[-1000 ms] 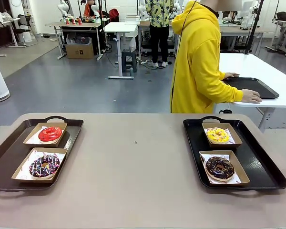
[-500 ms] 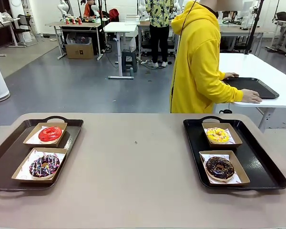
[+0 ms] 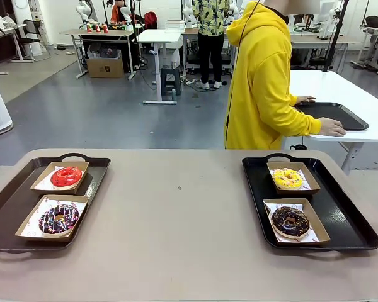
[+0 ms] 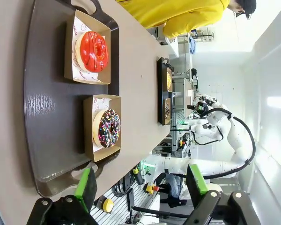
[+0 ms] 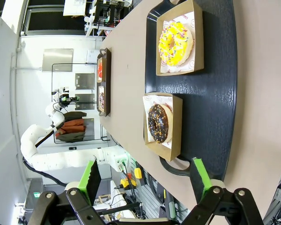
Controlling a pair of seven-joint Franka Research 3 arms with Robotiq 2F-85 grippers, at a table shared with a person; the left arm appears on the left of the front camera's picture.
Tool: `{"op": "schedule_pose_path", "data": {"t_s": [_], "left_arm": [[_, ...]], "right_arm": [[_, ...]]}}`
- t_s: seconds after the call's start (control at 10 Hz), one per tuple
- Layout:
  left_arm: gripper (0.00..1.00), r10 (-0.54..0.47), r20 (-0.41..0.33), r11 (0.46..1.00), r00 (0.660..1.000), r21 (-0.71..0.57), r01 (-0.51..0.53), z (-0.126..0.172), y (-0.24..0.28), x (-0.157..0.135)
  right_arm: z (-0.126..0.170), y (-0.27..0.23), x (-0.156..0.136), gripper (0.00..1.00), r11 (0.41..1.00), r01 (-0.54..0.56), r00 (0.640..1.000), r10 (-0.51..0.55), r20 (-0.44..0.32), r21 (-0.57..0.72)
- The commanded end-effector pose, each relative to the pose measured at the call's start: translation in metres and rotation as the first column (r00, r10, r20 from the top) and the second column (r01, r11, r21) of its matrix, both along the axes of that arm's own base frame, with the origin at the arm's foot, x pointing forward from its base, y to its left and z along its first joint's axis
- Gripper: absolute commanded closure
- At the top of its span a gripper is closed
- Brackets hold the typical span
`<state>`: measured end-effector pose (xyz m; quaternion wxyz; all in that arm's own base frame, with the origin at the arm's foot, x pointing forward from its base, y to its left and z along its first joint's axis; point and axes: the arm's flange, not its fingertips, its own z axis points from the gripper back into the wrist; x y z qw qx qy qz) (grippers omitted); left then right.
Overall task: Individually package the donuts and arrange them on the tray.
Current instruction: Place the picked Paper togo box on the Handle tray.
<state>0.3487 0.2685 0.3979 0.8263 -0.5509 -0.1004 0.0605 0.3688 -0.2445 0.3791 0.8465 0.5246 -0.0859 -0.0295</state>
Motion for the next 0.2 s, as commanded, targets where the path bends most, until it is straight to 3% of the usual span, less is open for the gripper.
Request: {"op": "schedule_pose_path", "data": {"t_s": [0.0, 0.1], "left_arm": [[0.0, 0.004, 0.005, 1.0, 1.0, 0.008, -0.004, 0.0011, -0.0018, -0.004], [0.0, 0.004, 0.005, 1.0, 1.0, 0.008, -0.004, 0.0011, -0.0018, -0.004]], "right_arm": [[0.0012, 0.0015, -0.0026, 0.0, 1.0, -0.006, 1.0, 0.006, -0.013, 0.0], [0.0012, 0.0015, -0.0026, 0.0, 1.0, -0.006, 1.0, 0.006, -0.013, 0.0]]}}
